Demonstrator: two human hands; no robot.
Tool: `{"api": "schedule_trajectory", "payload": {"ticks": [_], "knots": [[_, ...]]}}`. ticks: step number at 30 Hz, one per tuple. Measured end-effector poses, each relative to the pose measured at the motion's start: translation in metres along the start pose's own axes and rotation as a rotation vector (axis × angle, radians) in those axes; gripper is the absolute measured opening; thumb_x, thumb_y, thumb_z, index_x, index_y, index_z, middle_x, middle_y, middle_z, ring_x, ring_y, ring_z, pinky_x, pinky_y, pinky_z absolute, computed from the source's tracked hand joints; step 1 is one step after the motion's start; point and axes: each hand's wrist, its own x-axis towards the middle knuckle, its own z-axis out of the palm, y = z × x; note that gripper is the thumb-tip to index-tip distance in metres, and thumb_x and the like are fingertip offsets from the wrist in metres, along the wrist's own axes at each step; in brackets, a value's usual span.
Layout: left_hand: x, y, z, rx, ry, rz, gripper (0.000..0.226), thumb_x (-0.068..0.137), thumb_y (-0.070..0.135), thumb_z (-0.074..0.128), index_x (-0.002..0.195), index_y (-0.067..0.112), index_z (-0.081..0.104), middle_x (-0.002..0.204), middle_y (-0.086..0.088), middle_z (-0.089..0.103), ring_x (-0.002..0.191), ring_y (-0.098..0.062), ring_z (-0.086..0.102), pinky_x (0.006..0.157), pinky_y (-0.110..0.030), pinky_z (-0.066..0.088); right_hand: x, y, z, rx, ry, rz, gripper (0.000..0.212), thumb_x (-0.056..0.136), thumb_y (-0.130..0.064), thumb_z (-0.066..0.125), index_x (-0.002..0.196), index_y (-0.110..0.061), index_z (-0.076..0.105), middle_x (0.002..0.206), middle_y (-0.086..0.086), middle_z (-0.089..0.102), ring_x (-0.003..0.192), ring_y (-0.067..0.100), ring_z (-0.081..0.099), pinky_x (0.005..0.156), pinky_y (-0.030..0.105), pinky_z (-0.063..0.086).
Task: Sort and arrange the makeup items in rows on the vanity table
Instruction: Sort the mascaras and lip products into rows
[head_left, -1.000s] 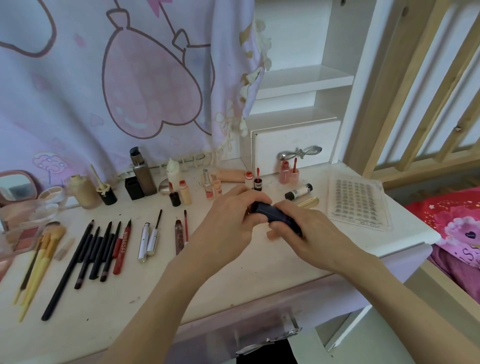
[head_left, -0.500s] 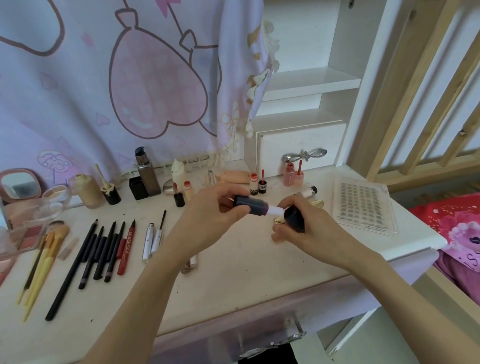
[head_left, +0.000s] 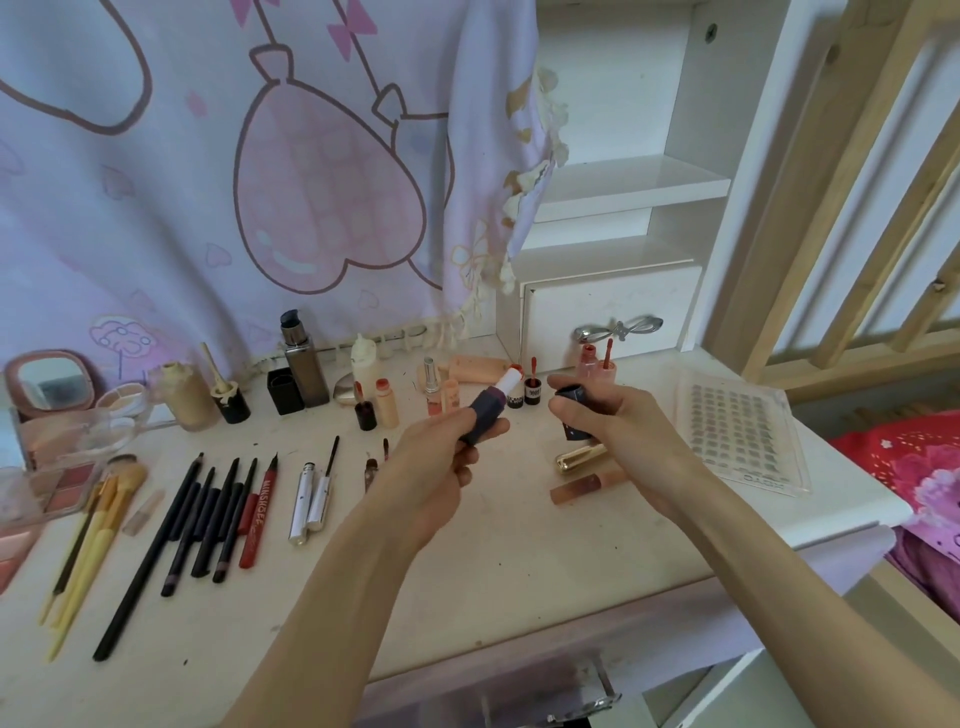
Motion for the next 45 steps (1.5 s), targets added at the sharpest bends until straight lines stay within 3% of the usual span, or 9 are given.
{"api": "schedule_trajectory", "payload": {"ticks": [5, 9, 15, 21, 26, 35, 38, 42, 45], "knots": [[0.006, -0.006, 0.013, -0.058, -0.06, 0.028, 0.013, 0.094, 0.002, 0.046, 0.102, 0.006, 0.056, 0.087, -0.008, 0.066, 0.067, -0.012, 0.052, 0.065, -0.019, 0.048, 0.011, 0.003, -0.004, -0.127, 0.112, -0.006, 0.013, 0.082, -0.026, 0.069, 0.079, -0.038, 0.066, 0.066, -0.017, 0.062, 0.048, -0.006, 0.052, 0.063, 0.018, 0.039], [0.019, -0.016, 0.025, 0.209, 0.033, 0.13, 0.03, 0.093, 0.005, 0.049, 0.122, -0.003, 0.05, 0.093, -0.006, 0.061, 0.08, -0.015, 0.063, 0.085, -0.026, 0.051, 0.02, 0.006, -0.008, -0.309, 0.03, -0.006, 0.01, 0.082, -0.017, 0.068, 0.078, -0.026, 0.068, 0.058, -0.015, 0.062, 0.046, -0.004, 0.052, 0.054, 0.011, 0.044], [0.036, -0.031, 0.038, 0.585, 0.26, 0.342, 0.025, 0.091, 0.008, 0.054, 0.115, 0.011, 0.056, 0.106, 0.001, 0.061, 0.088, -0.007, 0.049, 0.058, -0.01, 0.032, 0.043, 0.003, -0.011, -0.716, -0.078, -0.111, 0.018, 0.078, -0.011, 0.07, 0.096, -0.016, 0.072, 0.078, -0.008, 0.062, 0.079, 0.014, 0.057, 0.066, 0.014, 0.038], [0.049, -0.037, 0.045, 0.645, 0.348, 0.405, 0.025, 0.089, 0.004, 0.053, 0.112, 0.009, 0.06, 0.11, -0.005, 0.063, 0.105, -0.02, 0.055, 0.083, -0.026, 0.041, 0.055, 0.006, -0.009, -0.86, -0.199, -0.145, 0.025, 0.079, -0.005, 0.065, 0.102, -0.014, 0.07, 0.094, 0.002, 0.069, 0.094, 0.02, 0.061, 0.087, 0.029, 0.046], [0.054, -0.042, 0.047, 0.717, 0.365, 0.438, 0.027, 0.088, 0.004, 0.054, 0.111, 0.013, 0.064, 0.109, -0.007, 0.063, 0.103, -0.023, 0.055, 0.09, -0.038, 0.044, 0.06, 0.011, -0.007, -0.907, -0.196, -0.14, 0.026, 0.079, -0.006, 0.063, 0.104, -0.012, 0.068, 0.101, 0.005, 0.068, 0.099, 0.023, 0.059, 0.088, 0.031, 0.044], [0.063, -0.049, 0.051, 0.907, 0.433, 0.438, 0.026, 0.091, 0.016, 0.052, 0.115, 0.023, 0.059, 0.108, 0.0, 0.058, 0.103, -0.02, 0.05, 0.083, -0.027, 0.029, 0.066, 0.016, -0.006, -0.85, -0.187, -0.12, 0.029, 0.079, -0.005, 0.063, 0.106, -0.013, 0.068, 0.099, 0.007, 0.07, 0.097, 0.024, 0.06, 0.09, 0.037, 0.045], [0.063, -0.049, 0.05, 0.925, 0.436, 0.434, 0.027, 0.091, 0.018, 0.052, 0.117, 0.022, 0.058, 0.111, -0.001, 0.058, 0.106, -0.02, 0.05, 0.086, -0.029, 0.03, 0.067, 0.019, -0.009, -0.835, -0.18, -0.134, 0.033, 0.079, -0.005, 0.064, 0.11, -0.016, 0.067, 0.102, 0.006, 0.069, 0.098, 0.022, 0.06, 0.089, 0.032, 0.044], [0.061, -0.05, 0.049, 0.877, 0.426, 0.437, 0.033, 0.089, 0.013, 0.054, 0.121, 0.02, 0.051, 0.117, 0.002, 0.056, 0.108, -0.019, 0.049, 0.091, -0.029, 0.031, 0.065, 0.022, -0.021, -0.83, -0.093, -0.147, 0.039, 0.084, -0.014, 0.065, 0.123, -0.012, 0.059, 0.111, 0.003, 0.066, 0.099, 0.015, 0.059, 0.083, 0.018, 0.038], [0.056, -0.052, 0.046, 0.749, 0.444, 0.478, 0.035, 0.086, 0.004, 0.053, 0.119, 0.015, 0.047, 0.117, 0.002, 0.053, 0.104, -0.018, 0.048, 0.085, -0.026, 0.036, 0.061, 0.025, -0.038, -0.982, 0.002, -0.228, 0.025, 0.091, -0.019, 0.057, 0.114, -0.015, 0.064, 0.11, 0.002, 0.065, 0.102, 0.021, 0.055, 0.088, 0.028, 0.038]]}}
